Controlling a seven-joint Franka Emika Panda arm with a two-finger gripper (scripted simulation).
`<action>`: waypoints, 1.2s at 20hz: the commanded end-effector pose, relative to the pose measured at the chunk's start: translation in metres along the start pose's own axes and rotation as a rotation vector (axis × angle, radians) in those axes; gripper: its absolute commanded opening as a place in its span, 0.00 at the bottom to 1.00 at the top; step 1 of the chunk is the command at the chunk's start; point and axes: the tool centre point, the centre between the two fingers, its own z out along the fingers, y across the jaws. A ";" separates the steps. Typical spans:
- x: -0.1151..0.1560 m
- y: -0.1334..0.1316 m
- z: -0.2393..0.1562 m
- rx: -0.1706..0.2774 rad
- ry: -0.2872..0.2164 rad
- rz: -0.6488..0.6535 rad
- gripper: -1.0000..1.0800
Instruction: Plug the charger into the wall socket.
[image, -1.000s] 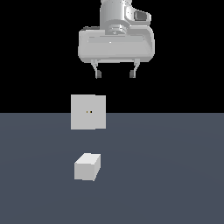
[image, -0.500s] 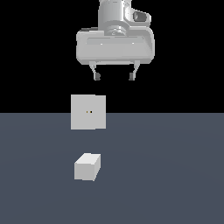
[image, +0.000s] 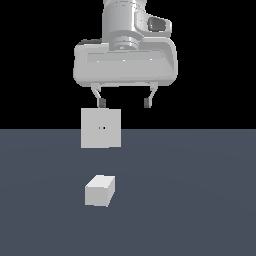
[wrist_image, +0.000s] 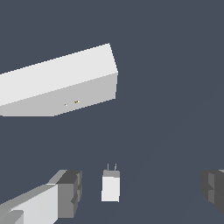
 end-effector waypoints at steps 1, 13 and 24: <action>-0.017 -0.004 0.016 -0.002 -0.003 0.007 0.96; -0.075 -0.019 0.075 -0.011 -0.013 0.033 0.96; -0.083 -0.022 0.086 -0.012 -0.016 0.036 0.96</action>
